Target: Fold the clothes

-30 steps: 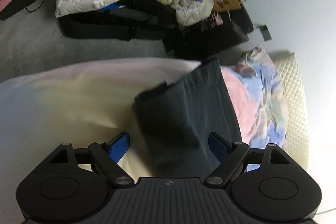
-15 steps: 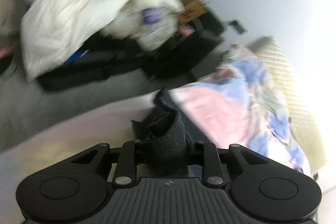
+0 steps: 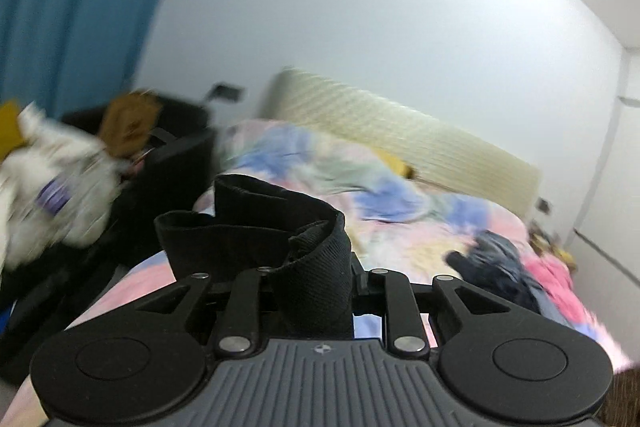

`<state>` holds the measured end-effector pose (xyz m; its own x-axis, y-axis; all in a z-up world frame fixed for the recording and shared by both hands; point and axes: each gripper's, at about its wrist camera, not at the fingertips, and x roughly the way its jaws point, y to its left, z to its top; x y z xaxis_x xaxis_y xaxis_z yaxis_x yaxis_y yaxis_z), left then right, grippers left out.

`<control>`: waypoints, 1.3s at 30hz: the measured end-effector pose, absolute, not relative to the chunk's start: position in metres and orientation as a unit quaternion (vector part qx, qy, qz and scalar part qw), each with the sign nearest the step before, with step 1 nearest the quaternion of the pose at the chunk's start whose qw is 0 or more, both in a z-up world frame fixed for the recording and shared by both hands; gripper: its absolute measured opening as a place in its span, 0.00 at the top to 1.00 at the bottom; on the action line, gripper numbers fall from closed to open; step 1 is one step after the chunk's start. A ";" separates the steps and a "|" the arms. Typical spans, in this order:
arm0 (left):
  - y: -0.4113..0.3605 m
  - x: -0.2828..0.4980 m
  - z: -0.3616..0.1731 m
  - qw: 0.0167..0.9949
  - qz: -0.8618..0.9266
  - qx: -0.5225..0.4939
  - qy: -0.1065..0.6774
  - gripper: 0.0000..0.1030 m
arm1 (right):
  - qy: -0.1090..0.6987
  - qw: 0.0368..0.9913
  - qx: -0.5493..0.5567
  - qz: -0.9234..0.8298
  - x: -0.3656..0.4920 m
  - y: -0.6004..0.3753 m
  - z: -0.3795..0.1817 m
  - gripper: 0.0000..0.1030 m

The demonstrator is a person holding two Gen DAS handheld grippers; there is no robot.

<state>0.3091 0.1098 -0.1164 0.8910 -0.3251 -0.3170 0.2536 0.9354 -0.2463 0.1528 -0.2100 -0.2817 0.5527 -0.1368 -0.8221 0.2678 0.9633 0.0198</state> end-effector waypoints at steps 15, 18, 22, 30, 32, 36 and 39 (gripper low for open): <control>-0.222 0.270 -0.252 0.914 -0.296 0.074 0.266 0.78 | 0.462 0.870 0.081 -0.153 0.087 -0.335 -0.334 0.33; -0.255 0.259 -0.305 0.896 -0.302 0.117 0.304 0.78 | 0.464 0.869 0.080 -0.156 0.077 -0.357 -0.345 0.33; -0.264 0.249 -0.347 0.886 -0.299 0.152 0.320 0.74 | 0.469 0.863 0.104 -0.157 0.065 -0.382 -0.352 0.34; -0.223 0.235 -0.301 0.874 -0.323 0.119 0.344 0.35 | 0.452 0.871 0.156 -0.114 0.073 -0.397 -0.328 0.34; -0.205 0.224 -0.281 0.870 -0.327 0.099 0.355 0.22 | 0.443 0.873 0.176 -0.103 0.084 -0.397 -0.319 0.34; -0.159 0.209 -0.256 0.870 -0.314 0.071 0.374 0.21 | 0.420 0.870 0.246 -0.083 0.116 -0.399 -0.299 0.34; -0.120 0.206 -0.244 0.875 -0.291 0.053 0.384 0.20 | 0.402 0.866 0.294 -0.052 0.152 -0.393 -0.286 0.33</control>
